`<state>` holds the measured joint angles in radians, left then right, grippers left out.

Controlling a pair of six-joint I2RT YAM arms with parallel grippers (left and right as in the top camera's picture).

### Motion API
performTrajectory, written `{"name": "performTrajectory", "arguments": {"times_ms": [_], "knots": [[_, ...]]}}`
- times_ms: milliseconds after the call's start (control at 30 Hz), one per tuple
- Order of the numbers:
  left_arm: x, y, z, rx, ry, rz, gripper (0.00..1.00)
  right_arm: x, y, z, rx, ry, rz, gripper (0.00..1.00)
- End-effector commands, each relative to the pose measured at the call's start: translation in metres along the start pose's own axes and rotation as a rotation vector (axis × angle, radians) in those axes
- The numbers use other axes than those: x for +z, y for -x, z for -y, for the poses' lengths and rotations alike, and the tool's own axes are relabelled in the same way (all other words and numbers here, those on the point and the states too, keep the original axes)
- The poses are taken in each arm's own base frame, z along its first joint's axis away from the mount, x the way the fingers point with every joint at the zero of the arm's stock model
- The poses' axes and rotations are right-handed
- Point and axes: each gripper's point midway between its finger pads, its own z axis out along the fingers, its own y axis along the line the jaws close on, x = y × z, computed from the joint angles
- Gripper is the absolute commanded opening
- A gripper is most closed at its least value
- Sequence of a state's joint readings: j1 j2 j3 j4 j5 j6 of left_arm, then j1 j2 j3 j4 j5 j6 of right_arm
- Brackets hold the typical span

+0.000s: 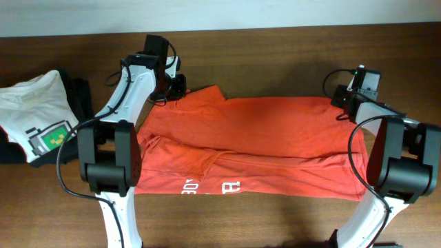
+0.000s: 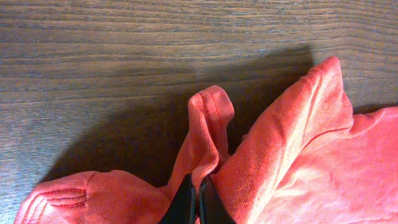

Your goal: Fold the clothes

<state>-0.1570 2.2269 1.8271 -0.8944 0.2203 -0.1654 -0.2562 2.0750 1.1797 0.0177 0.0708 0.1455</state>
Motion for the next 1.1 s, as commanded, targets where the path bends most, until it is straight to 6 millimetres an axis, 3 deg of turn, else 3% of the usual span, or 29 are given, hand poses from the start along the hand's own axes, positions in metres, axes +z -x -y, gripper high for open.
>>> {"name": "performTrajectory", "arguments": {"times_ms": [0,67,133,167,200,267,333,367,433,500,733,767,800,833,867,900,1000,1067], "knots": [[-0.014,0.005,0.006,0.004,-0.007,0.027,0.01,-0.021,-0.007,0.002,0.021,-0.015,-0.107,0.04],[-0.023,0.003,0.008,0.0,-0.009,0.025,0.01,-0.049,0.0,0.004,0.045,-0.027,-0.154,0.04],[-0.041,-0.001,0.01,-0.001,-0.008,0.025,0.01,-0.091,0.007,0.011,0.124,-0.053,-0.21,0.04],[-0.063,-0.006,0.013,0.0,-0.003,0.03,0.01,-0.13,0.005,0.02,0.152,-0.077,-0.27,0.04],[-0.073,-0.01,0.013,-0.002,0.009,0.027,0.01,-0.145,0.003,0.023,0.153,-0.084,-0.292,0.04],[-0.098,-0.033,0.001,-0.022,0.08,-0.029,0.01,-0.185,-0.017,0.039,0.154,-0.142,-0.375,0.04],[-0.117,-0.062,-0.015,-0.047,0.161,-0.117,0.01,-0.209,-0.042,0.056,0.149,-0.209,-0.483,0.04],[-0.126,-0.086,-0.023,-0.073,0.188,-0.209,0.01,-0.222,-0.063,0.066,0.137,-0.262,-0.581,0.04],[-0.131,-0.114,-0.026,-0.089,0.21,-0.323,0.01,-0.229,-0.077,0.075,0.122,-0.307,-0.642,0.04],[-0.131,-0.128,-0.029,-0.097,0.22,-0.381,0.01,-0.231,-0.086,0.077,0.113,-0.322,-0.673,0.04],[-0.102,-0.191,-0.045,-0.126,0.256,-0.593,0.01,-0.23,-0.13,0.083,0.092,-0.35,-0.791,0.04],[-0.1,-0.198,-0.047,-0.128,0.262,-0.616,0.01,-0.23,-0.133,0.083,0.089,-0.354,-0.799,0.05],[-0.097,-0.206,-0.05,-0.13,0.272,-0.64,0.01,-0.231,-0.137,0.084,0.088,-0.355,-0.81,0.15],[-0.095,-0.21,-0.054,-0.126,0.288,-0.651,0.21,-0.231,-0.139,0.084,0.087,-0.356,-0.818,0.3],[-0.095,-0.21,-0.058,-0.119,0.308,-0.648,0.57,-0.232,-0.14,0.084,0.087,-0.356,-0.821,0.41],[-0.094,-0.208,-0.06,-0.114,0.32,-0.639,0.71,-0.233,-0.14,0.083,0.087,-0.355,-0.825,0.49],[-0.094,-0.203,-0.06,-0.111,0.319,-0.616,0.71,-0.233,-0.143,0.079,0.101,-0.326,-0.84,0.63],[-0.096,-0.193,-0.057,-0.107,0.311,-0.575,0.71,-0.233,-0.146,0.075,0.103,-0.259,-0.863,0.65]]}}
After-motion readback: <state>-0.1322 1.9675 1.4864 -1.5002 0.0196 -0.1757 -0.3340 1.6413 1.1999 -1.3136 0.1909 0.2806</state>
